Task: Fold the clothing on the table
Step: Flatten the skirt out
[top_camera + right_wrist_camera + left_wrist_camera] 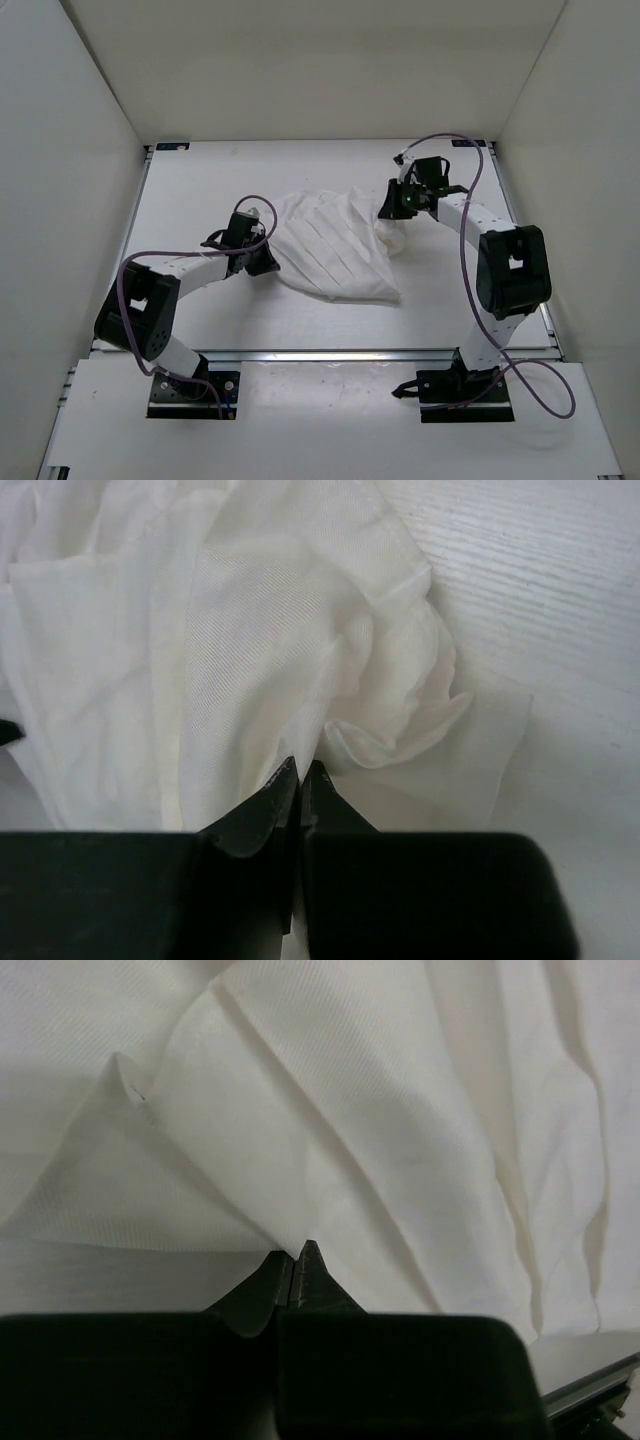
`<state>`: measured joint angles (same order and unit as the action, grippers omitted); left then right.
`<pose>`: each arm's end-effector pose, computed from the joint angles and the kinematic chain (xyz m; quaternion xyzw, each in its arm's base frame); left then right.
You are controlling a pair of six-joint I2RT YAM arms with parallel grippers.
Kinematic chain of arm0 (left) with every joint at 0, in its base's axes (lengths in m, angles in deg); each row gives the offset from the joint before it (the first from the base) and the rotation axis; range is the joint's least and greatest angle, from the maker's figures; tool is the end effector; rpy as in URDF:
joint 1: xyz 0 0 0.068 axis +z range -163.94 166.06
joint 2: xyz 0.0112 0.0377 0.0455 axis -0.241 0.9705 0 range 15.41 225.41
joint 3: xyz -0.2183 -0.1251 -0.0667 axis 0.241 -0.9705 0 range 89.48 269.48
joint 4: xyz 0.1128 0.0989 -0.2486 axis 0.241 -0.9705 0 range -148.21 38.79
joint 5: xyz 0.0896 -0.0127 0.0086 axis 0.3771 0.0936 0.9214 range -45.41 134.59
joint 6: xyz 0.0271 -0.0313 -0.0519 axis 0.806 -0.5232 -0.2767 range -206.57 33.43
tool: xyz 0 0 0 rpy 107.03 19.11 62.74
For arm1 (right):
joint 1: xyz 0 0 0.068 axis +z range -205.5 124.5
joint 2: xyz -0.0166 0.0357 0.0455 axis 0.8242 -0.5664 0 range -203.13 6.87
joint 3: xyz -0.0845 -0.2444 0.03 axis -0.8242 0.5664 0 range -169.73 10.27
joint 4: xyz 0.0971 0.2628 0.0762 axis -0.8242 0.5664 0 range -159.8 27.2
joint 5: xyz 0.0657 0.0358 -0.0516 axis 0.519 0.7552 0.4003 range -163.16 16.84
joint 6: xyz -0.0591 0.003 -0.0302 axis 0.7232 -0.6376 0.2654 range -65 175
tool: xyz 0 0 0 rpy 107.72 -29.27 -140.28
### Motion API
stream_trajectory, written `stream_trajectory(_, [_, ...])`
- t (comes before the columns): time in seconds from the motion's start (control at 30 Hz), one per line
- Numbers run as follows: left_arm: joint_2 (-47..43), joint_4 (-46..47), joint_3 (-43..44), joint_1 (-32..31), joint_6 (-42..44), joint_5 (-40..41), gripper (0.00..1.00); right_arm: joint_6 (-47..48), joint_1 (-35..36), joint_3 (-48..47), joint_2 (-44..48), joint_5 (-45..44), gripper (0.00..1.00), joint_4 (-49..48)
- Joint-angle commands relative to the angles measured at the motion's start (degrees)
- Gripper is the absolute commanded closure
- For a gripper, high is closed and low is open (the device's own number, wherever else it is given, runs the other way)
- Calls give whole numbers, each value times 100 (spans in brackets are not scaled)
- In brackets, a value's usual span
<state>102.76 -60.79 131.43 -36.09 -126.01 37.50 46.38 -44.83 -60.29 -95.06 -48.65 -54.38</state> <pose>0.2911 -0.1255 0.1068 -0.1247 0.9438 -0.2044 0.2277 0.4105 0.0997 0.1780 -0.0944 0.9070 0.2549 0.3216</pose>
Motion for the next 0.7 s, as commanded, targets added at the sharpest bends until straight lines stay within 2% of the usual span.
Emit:
stream_trajectory(0.0, [124, 335, 409, 123, 41, -178, 100, 62, -22, -527, 32, 133, 100, 189])
stream_trajectory(0.17, [-174, -394, 1156, 535, 594, 155, 100, 352, -267, -1238, 384, -420, 100, 759])
stream_trajectory(0.23, [-428, -710, 1472, 1096, 753, 86, 100, 396, -408, -1546, 533, -421, 100, 892])
stream_trajectory(0.3, [-727, -1008, 1805, 1379, 1051, 128, 100, 301, -680, -1880, 726, -369, 100, 1015])
stream_trajectory(0.4, [-799, -1562, 2831, 1328, 1464, 567, 100, 300, -743, -2206, 963, -202, 100, 1016])
stream_trajectory(0.53, [-790, -1748, 3336, 1301, 1528, 700, 100, 449, -532, -2217, 1227, -691, 100, 876])
stream_trajectory(0.67, [-781, -1818, 3267, 1643, 1527, 831, 100, 318, -672, -1680, 1518, -1028, 100, 795])
